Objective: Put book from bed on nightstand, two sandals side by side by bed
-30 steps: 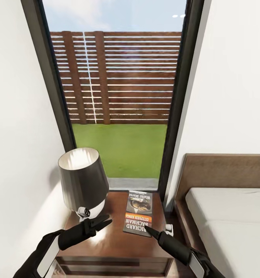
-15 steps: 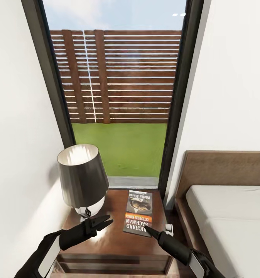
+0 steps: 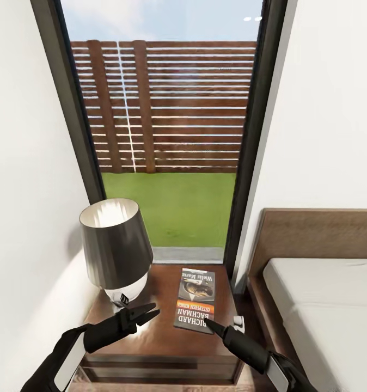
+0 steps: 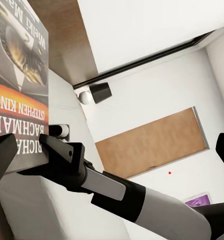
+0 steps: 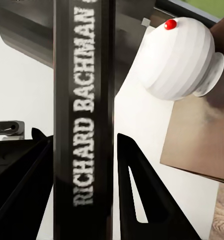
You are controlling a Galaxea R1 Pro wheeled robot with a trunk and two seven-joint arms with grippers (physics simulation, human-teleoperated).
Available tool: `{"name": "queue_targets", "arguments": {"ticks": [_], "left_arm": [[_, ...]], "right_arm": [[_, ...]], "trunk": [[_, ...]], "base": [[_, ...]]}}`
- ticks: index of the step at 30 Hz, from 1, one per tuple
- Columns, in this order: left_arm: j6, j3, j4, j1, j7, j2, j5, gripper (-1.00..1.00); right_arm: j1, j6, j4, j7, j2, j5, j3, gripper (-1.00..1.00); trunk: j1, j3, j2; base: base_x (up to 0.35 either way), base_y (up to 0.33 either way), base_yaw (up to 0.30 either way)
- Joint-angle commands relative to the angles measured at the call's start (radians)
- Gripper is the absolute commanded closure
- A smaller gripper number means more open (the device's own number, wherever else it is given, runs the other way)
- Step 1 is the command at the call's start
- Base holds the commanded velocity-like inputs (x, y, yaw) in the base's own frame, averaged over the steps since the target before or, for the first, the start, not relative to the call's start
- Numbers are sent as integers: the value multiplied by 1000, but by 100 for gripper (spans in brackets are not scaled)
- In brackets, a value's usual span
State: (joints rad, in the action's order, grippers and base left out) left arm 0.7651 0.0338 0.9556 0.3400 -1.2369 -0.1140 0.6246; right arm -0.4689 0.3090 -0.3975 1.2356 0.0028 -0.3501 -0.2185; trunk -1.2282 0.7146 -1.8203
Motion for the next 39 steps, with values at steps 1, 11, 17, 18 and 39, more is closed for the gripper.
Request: {"name": "queue_targets", "arguments": {"ticks": [1, 11, 17, 18, 39], "left_arm": [[8, 3, -1, 1, 1, -1, 7, -100], [8, 3, -1, 1, 1, -1, 7, -100], [8, 3, -1, 1, 1, -1, 7, -100], [8, 3, -1, 1, 1, -1, 7, -100], [8, 3, -3, 1, 3, 5, 7, -100]], "right_arm": [[-1, 10, 0, 3, 0, -3, -2, 100], [-1, 10, 0, 3, 0, -3, -2, 100], [-1, 10, 0, 2, 0, -3, -2, 100], [-1, 10, 0, 2, 0, -3, -2, 100], [-1, 10, 0, 3, 0, -3, -2, 100]], "trunk": [[0, 1, 0], [-31, 26, -56], [-50, 42, -91], [-50, 42, -91], [-119, 98, -217]], "base": [[0, 0, 0], [0, 0, 0], [0, 0, 0], [0, 0, 0], [0, 0, 0]]}}
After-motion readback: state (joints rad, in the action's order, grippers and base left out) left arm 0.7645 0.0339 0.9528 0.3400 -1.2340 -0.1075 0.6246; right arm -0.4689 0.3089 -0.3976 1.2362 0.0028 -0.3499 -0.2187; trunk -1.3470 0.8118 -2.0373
